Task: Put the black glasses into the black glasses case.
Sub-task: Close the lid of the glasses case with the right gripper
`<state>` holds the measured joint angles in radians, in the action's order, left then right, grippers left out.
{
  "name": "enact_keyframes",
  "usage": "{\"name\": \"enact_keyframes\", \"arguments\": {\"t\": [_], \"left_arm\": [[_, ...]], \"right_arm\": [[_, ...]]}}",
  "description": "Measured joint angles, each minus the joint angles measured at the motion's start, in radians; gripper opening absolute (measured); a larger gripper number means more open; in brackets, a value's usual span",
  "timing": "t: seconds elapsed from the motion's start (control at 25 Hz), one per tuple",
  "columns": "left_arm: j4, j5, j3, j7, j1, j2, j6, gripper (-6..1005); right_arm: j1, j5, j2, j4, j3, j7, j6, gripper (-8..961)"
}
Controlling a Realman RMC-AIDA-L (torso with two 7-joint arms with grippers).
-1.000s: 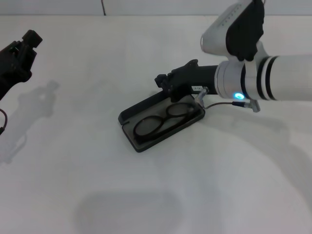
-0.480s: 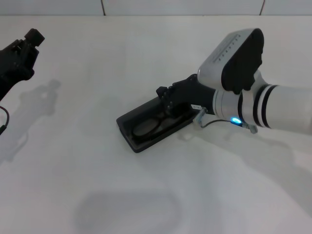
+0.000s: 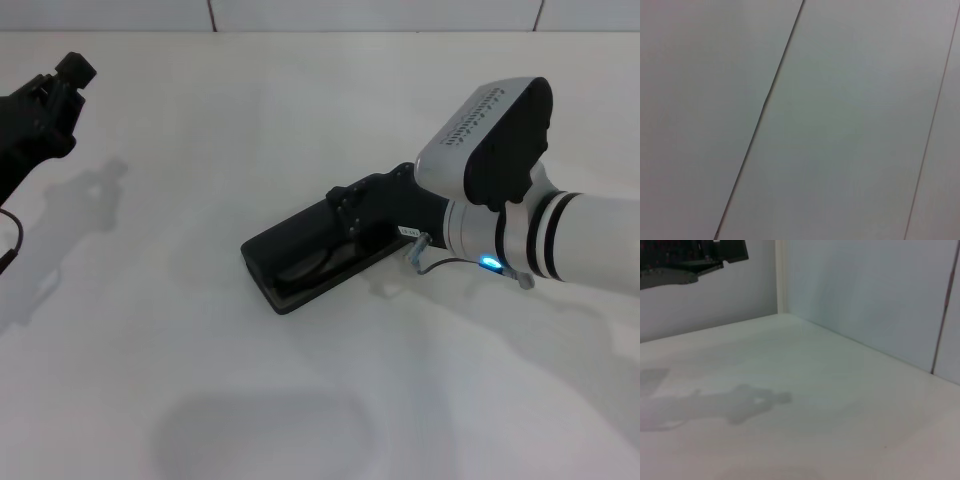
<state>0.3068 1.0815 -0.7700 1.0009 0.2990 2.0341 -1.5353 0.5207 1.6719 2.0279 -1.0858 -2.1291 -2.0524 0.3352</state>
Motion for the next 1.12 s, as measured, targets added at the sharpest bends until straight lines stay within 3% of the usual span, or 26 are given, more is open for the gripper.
{"name": "enact_keyframes", "arguments": {"t": [1.12], "left_arm": [[0.001,-0.001,0.006,-0.013,0.029,-0.009,0.014,41]], "right_arm": [[-0.104,-0.002,0.000,-0.066,0.002,0.031,-0.040,22]]}}
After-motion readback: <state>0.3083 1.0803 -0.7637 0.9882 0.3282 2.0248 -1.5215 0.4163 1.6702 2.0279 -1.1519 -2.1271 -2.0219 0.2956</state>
